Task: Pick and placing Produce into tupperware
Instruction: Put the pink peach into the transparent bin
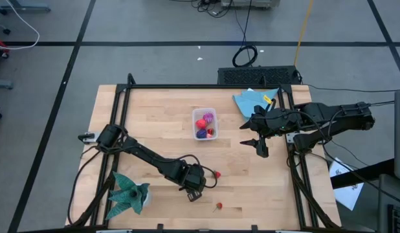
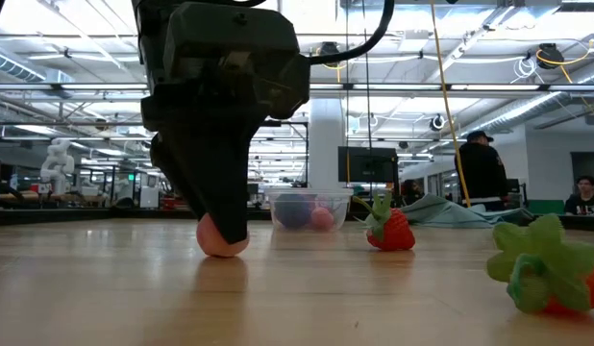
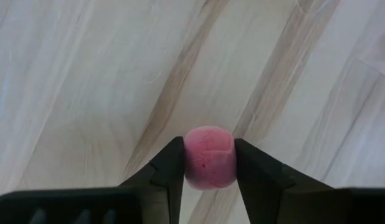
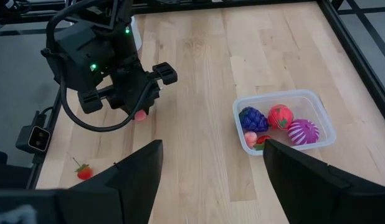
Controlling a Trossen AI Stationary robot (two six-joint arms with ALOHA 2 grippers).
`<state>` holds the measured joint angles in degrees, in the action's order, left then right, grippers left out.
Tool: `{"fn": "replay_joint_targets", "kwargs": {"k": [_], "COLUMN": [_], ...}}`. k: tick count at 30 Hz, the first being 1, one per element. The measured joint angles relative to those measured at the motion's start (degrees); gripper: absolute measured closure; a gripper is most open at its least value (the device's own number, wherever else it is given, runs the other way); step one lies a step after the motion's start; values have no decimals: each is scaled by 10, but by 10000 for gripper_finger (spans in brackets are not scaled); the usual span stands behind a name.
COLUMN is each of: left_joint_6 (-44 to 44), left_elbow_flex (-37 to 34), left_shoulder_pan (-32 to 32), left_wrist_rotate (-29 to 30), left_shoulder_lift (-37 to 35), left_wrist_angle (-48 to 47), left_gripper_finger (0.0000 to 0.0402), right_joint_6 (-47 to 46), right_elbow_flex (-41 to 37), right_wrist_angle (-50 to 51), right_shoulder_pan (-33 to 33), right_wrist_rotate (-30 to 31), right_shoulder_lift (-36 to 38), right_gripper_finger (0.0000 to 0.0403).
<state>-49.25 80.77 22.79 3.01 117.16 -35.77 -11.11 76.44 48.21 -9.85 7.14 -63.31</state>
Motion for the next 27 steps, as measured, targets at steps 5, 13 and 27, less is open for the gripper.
{"fn": "replay_joint_targets", "kwargs": {"k": [5, 13, 27], "left_joint_6": [0, 10, 165], "left_elbow_flex": [0, 21, 261], "left_shoulder_pan": [0, -9, -87], "left_wrist_rotate": [1, 4, 173], "left_shoulder_lift": [0, 0, -1], "left_wrist_angle": [0, -34, -383], "left_gripper_finger": [282, 282, 282], "right_joint_6": [0, 0, -2], "right_elbow_flex": [0, 0, 0], "right_wrist_angle": [0, 0, 0], "right_shoulder_pan": [0, 0, 0], "right_wrist_rotate": [0, 0, 0], "right_shoulder_lift": [0, 0, 0], "right_gripper_finger": [133, 133, 133]}}
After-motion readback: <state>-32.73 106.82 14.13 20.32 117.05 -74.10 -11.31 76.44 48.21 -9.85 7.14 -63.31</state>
